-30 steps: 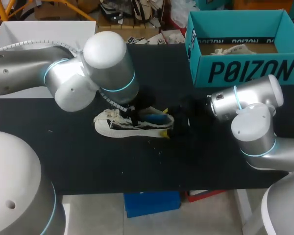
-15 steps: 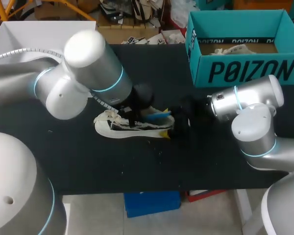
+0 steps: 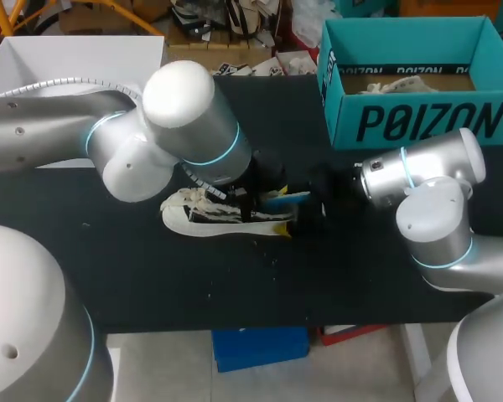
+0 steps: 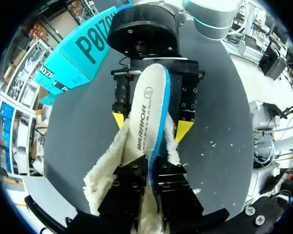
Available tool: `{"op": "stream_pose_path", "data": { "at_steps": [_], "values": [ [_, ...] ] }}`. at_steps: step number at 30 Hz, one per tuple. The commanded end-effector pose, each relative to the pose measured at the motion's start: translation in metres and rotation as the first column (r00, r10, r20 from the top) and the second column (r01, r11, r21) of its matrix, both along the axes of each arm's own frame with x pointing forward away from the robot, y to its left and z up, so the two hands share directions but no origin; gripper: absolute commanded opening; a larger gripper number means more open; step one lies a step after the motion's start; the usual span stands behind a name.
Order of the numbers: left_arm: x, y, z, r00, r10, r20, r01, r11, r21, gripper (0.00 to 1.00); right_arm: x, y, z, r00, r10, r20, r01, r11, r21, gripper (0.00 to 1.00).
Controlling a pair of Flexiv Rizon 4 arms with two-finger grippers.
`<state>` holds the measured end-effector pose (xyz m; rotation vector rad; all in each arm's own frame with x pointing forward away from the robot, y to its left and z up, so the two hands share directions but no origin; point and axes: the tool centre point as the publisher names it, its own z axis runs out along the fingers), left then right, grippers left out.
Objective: Take the shoe out of the shoebox, open the shoe tongue, remove and reinsert the insole, then place the shoe into the shoebox
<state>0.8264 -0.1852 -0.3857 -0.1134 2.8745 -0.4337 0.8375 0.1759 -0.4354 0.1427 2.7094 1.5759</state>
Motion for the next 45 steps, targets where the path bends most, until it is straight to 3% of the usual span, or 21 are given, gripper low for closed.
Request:
{"op": "stream_pose_path", "data": {
  "at_steps": [1, 7, 13, 19, 21, 31, 32, 34, 40, 45],
  "values": [
    [-0.003, -0.004, -0.005, 1.000, 0.005, 0.026, -0.006, 1.000, 0.014, 0.45, -0.003, -0.001, -0.002, 1.000, 0.000, 0.000, 0.000, 1.000, -0.001, 0.00],
    [-0.007, -0.004, -0.005, 0.997, -0.012, 0.080, 0.011, 1.000, 0.014, 0.66, -0.003, -0.001, -0.002, 1.000, 0.000, 0.000, 0.000, 1.000, -0.001, 0.00],
    [-0.006, -0.011, -0.010, 0.994, -0.042, 0.103, 0.043, 0.999, -0.001, 0.65, -0.003, -0.001, -0.002, 1.000, 0.000, 0.000, 0.000, 1.000, -0.001, 0.00],
    [0.000, -0.020, -0.013, 0.990, -0.071, 0.122, 0.071, 0.997, 0.000, 0.58, -0.003, -0.001, -0.002, 1.000, 0.000, 0.000, 0.000, 1.000, -0.001, 0.00],
    [0.004, -0.023, -0.013, 0.988, -0.083, 0.130, 0.084, 0.996, -0.001, 0.50, -0.003, -0.001, -0.002, 1.000, 0.000, 0.000, 0.000, 1.000, -0.001, 0.00],
    [0.006, -0.035, -0.006, 0.979, -0.126, 0.158, 0.132, 0.991, -0.027, 0.40, -0.003, -0.001, -0.002, 1.000, 0.000, 0.000, 0.000, 1.000, -0.001, 0.00],
    [0.006, -0.035, -0.006, 0.979, -0.129, 0.158, 0.135, 0.990, -0.028, 0.36, -0.003, -0.001, -0.002, 1.000, 0.000, 0.000, 0.000, 1.000, -0.001, 0.00],
    [0.005, -0.036, -0.004, 0.977, -0.138, 0.161, 0.145, 0.989, -0.031, 0.00, -0.003, -0.001, -0.002, 1.000, 0.000, 0.000, 0.000, 1.000, -0.001, 0.00],
    [-0.004, -0.028, 0.002, 0.975, -0.160, 0.155, 0.167, 0.985, -0.037, 0.00, -0.003, -0.001, -0.002, 1.000, 0.000, 0.000, 0.000, 1.000, -0.001, 0.00],
    [-0.016, -0.014, 0.019, 0.974, -0.188, 0.126, 0.200, 0.975, -0.098, 0.00, -0.003, -0.001, -0.002, 1.000, 0.000, 0.000, 0.000, 1.000, -0.001, 0.00]
  ]
}}
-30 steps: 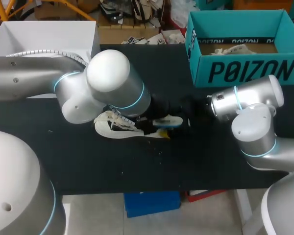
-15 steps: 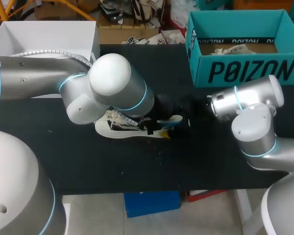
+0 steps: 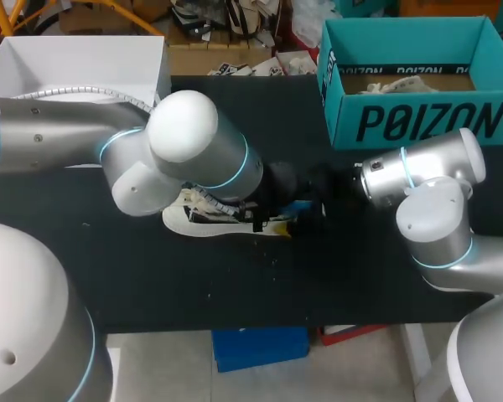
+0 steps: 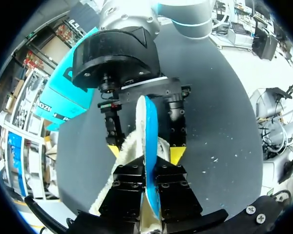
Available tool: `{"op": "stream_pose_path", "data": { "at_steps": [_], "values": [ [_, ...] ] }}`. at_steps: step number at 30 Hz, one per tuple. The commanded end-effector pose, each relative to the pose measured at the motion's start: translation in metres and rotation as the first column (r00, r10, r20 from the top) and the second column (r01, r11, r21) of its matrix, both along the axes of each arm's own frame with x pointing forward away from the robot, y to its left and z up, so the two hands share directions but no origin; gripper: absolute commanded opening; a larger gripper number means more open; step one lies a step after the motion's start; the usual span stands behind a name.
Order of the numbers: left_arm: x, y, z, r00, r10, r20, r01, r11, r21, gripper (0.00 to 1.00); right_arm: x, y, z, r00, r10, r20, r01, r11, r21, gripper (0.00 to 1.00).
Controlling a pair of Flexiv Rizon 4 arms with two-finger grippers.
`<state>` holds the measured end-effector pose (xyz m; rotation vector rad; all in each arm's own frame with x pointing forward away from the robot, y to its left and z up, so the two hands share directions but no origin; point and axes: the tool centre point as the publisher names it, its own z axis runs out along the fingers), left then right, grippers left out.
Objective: Take the shoe out of the shoebox, open the shoe tongue, remove and reinsert the insole, then place the shoe into the shoebox
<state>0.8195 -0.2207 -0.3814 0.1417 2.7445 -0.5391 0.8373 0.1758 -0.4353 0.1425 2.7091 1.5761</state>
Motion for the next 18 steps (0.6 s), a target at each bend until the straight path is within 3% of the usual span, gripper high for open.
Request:
{"op": "stream_pose_path", "data": {
  "at_steps": [1, 6, 8, 14, 18],
  "values": [
    [-0.012, 0.025, 0.019, 0.999, -0.037, -0.032, 0.035, 0.998, -0.059, 0.00, -0.003, -0.001, -0.002, 1.000, 0.000, 0.000, 0.000, 1.000, -0.001, 0.00],
    [-0.027, 0.036, 0.040, 0.995, -0.056, -0.082, 0.046, 0.992, -0.118, 0.00, -0.003, -0.001, -0.002, 1.000, 0.000, 0.000, 0.000, 1.000, -0.001, 0.00],
    [-0.033, 0.037, 0.047, 0.982, -0.076, -0.172, 0.048, 0.985, -0.164, 0.00, -0.003, -0.001, -0.002, 1.000, 0.000, 0.000, 0.000, 1.000, -0.001, 0.00],
    [-0.054, 0.028, 0.069, 0.934, -0.142, -0.327, 0.055, 0.964, -0.259, 0.00, -0.003, -0.001, -0.002, 1.000, 0.000, 0.000, 0.000, 1.000, -0.001, 0.00],
    [-0.065, 0.017, 0.098, 0.897, -0.181, -0.402, 0.033, 0.936, -0.349, 0.00, -0.003, -0.001, -0.002, 1.000, 0.000, 0.000, 0.000, 1.000, -0.001, 0.00]
  ]
}}
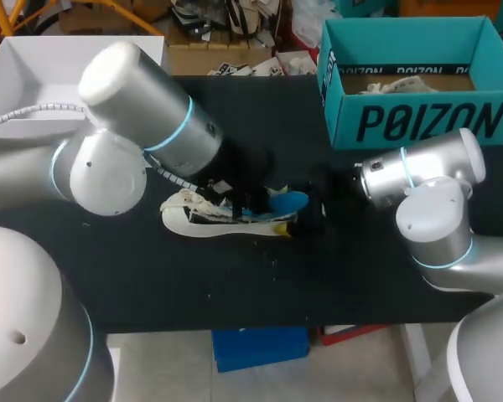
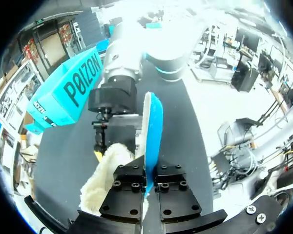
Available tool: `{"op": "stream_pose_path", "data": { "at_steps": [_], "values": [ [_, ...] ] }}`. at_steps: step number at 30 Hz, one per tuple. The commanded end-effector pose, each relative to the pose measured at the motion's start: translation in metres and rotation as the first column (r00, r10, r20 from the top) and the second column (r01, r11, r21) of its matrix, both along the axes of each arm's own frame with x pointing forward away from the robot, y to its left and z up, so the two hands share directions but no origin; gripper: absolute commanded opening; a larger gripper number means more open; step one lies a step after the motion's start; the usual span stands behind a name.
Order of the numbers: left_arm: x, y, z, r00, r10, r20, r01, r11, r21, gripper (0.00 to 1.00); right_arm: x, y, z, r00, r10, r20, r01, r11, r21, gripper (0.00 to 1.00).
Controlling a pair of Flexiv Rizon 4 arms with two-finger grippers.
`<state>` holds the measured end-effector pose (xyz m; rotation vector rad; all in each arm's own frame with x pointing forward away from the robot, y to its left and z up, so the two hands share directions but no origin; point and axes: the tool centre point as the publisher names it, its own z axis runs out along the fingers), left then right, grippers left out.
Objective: Take the shoe out of the shoebox, open the shoe tongue, remove and reinsert the insole, then place the shoe into the shoebox
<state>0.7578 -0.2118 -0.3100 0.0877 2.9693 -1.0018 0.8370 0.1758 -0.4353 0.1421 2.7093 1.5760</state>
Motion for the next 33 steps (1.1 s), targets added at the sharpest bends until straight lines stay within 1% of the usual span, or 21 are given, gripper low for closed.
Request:
{"op": "stream_pose_path", "data": {
  "at_steps": [1, 7, 11, 13, 17, 33],
  "values": [
    [-0.005, 0.005, 0.033, 0.993, -0.047, -0.108, 0.034, 0.993, -0.115, 0.00, -0.002, -0.001, -0.002, 1.000, 0.000, 0.000, 0.000, 1.000, -0.001, 0.00],
    [-0.014, -0.006, 0.066, 0.985, -0.038, -0.169, 0.002, 0.978, -0.210, 0.00, -0.002, -0.001, -0.002, 1.000, 0.000, 0.000, 0.000, 1.000, -0.001, 0.00],
    [-0.019, -0.007, 0.084, 0.976, -0.010, -0.215, -0.049, 0.963, -0.267, 0.00, -0.002, -0.001, -0.002, 1.000, 0.000, 0.000, 0.000, 1.000, -0.001, 0.00],
    [-0.018, -0.007, 0.091, 0.962, -0.004, -0.274, -0.081, 0.951, -0.297, 0.00, -0.002, -0.001, -0.002, 1.000, 0.000, 0.000, 0.000, 1.000, -0.001, 0.00],
    [-0.016, -0.007, 0.110, 0.946, -0.003, -0.325, -0.116, 0.931, -0.346, 0.00, -0.002, -0.001, -0.002, 1.000, 0.000, 0.000, 0.000, 1.000, -0.001, 0.00],
    [-0.016, -0.007, 0.110, 0.946, -0.003, -0.325, -0.116, 0.931, -0.346, 0.00, -0.002, -0.001, -0.002, 1.000, 0.000, 0.000, 0.000, 1.000, -0.001, 0.00]
  ]
}}
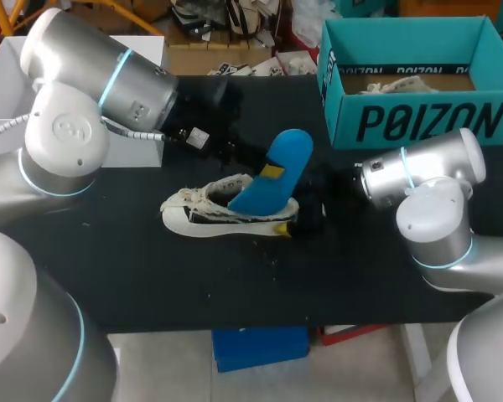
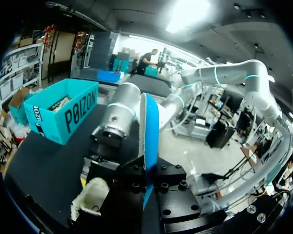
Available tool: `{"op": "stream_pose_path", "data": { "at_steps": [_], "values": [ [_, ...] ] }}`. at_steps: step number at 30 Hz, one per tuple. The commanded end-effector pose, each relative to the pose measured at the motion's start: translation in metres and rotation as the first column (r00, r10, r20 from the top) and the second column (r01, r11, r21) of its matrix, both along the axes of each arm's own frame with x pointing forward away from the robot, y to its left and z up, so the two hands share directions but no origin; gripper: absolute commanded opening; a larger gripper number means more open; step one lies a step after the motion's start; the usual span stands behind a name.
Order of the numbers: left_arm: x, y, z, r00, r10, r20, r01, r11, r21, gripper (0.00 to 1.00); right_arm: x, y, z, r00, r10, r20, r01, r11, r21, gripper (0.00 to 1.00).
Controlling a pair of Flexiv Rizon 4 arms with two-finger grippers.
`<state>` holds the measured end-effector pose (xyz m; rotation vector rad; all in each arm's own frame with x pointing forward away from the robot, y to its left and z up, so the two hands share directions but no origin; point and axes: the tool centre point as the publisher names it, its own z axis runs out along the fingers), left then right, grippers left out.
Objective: Take the shoe out of the shoebox, open the shoe tongue, remove and reinsert the insole, then place the shoe into the shoebox
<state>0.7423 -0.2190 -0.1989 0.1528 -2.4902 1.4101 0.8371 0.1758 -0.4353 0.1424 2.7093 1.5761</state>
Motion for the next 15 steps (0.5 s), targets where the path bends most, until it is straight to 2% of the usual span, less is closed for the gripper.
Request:
{"op": "stream_pose_path", "data": {
  "at_steps": [1, 7, 12, 15],
  "values": [
    [-0.001, 0.000, -0.001, 1.000, 0.001, 0.002, -0.001, 1.000, 0.000, 0.00, -0.002, -0.001, -0.002, 1.000, 0.000, 0.000, 0.000, 1.000, -0.001, 0.00],
    [-0.001, 0.000, -0.001, 1.000, 0.001, 0.002, -0.001, 1.000, 0.000, 0.00, -0.002, -0.001, -0.002, 1.000, 0.000, 0.000, 0.000, 1.000, -0.001, 0.00],
    [-0.001, 0.001, 0.016, 0.972, 0.099, -0.212, -0.118, 0.990, -0.079, 0.00, -0.002, -0.001, -0.002, 1.000, 0.000, 0.000, 0.000, 1.000, -0.001, 0.00],
    [-0.004, 0.002, 0.033, 0.956, 0.118, -0.270, -0.154, 0.981, -0.118, 0.00, -0.002, -0.001, -0.002, 1.000, 0.000, 0.000, 0.000, 1.000, -0.001, 0.00]
  ]
}}
